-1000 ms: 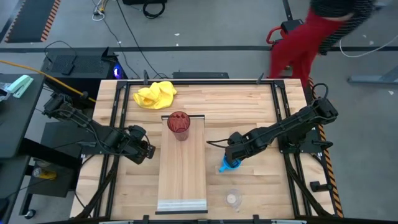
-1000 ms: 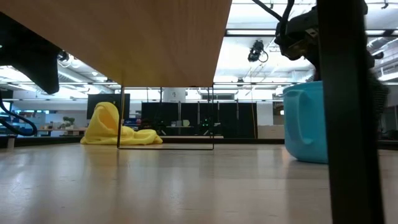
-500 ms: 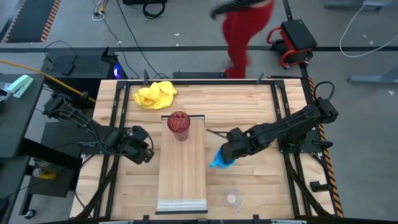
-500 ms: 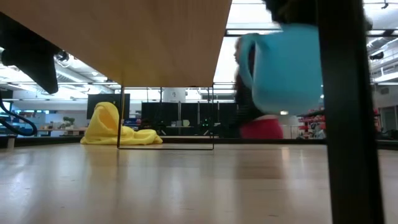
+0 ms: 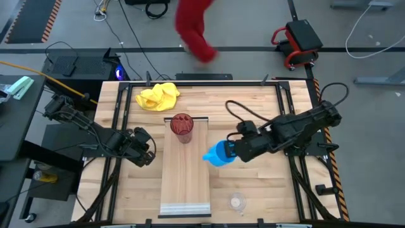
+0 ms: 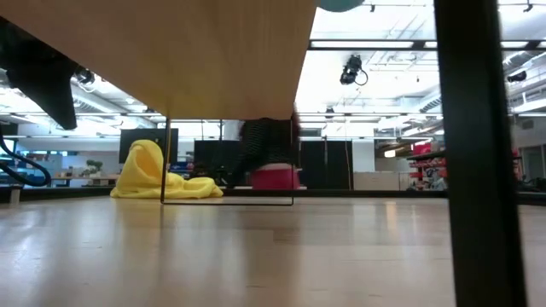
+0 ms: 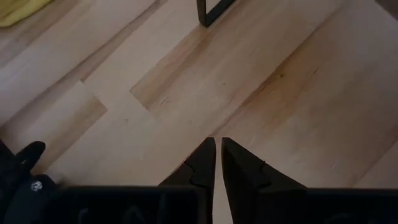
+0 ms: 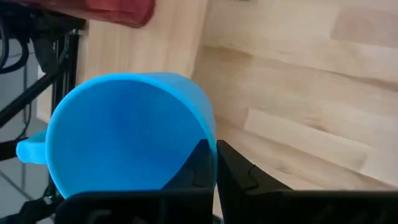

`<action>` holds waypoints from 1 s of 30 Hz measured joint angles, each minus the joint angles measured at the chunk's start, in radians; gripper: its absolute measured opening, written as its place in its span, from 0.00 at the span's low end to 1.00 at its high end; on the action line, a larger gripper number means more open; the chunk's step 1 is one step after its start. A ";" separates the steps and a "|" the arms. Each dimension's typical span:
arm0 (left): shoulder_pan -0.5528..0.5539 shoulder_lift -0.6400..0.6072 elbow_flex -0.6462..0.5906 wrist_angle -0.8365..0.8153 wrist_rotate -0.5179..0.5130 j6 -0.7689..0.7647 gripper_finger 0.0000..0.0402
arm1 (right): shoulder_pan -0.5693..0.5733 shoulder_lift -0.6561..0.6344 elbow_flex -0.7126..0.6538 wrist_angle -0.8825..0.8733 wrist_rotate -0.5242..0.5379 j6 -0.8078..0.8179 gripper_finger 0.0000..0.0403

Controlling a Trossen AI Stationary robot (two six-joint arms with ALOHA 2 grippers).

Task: Stack small to large cups/mugs on shelf
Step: Put the blue mug on the shelf

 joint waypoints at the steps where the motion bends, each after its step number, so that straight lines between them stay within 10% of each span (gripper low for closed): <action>1: 0.000 0.000 0.000 -0.001 -0.002 0.000 0.09 | -0.008 0.024 0.027 0.000 0.000 -0.026 0.01; 13: 0.000 0.000 0.000 -0.002 -0.005 -0.031 0.06 | -0.050 0.297 0.403 -0.145 0.006 -0.223 0.01; 30: 0.000 0.000 0.000 0.001 -0.016 -0.089 0.03 | -0.053 0.414 0.425 0.040 0.061 -0.177 0.01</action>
